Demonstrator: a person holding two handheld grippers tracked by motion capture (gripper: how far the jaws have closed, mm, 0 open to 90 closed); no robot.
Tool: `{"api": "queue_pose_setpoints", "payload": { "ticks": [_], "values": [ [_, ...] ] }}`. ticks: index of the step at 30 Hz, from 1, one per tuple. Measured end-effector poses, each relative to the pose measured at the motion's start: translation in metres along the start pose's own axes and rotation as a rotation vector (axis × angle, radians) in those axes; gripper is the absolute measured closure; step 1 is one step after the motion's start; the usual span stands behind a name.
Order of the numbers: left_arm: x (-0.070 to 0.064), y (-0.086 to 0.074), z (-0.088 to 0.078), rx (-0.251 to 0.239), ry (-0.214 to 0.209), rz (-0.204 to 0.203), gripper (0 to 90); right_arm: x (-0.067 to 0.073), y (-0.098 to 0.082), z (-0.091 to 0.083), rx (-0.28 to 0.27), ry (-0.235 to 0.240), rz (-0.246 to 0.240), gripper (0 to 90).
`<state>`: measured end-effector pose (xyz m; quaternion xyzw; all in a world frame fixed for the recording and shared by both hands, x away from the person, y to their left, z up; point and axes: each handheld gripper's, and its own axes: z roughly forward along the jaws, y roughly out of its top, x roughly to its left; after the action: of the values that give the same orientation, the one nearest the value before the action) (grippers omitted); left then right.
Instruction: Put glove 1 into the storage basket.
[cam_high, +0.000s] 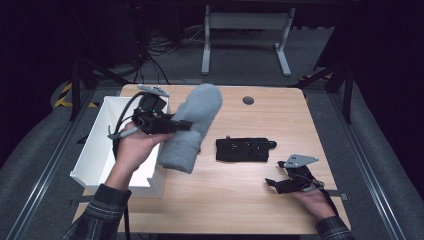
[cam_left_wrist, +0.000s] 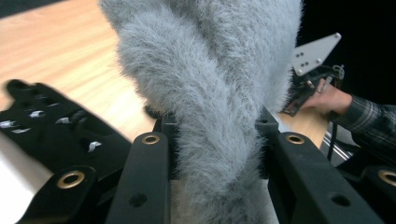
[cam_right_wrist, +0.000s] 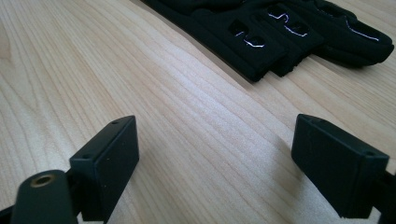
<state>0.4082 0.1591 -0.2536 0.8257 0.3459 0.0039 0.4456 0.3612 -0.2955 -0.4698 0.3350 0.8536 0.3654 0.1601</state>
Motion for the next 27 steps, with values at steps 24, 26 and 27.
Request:
{"api": "queue_pose_setpoints", "payload": {
  "ticks": [24, 26, 27],
  "values": [
    [0.067, -0.049, -0.082, -0.047, 0.176, -0.163, 68.8, -0.001, 0.000, 0.000, 0.000, -0.012, 0.010, 15.5],
    [0.074, -0.056, -0.080, -0.036, 0.183, -0.178, 68.8, -0.001, 0.000, 0.000, 0.000, -0.014, 0.010, 15.5],
    [0.077, -0.060, -0.079, -0.033, 0.185, -0.190, 68.8, -0.001, 0.000, 0.000, 0.000, -0.014, 0.011, 15.5]
  ]
}}
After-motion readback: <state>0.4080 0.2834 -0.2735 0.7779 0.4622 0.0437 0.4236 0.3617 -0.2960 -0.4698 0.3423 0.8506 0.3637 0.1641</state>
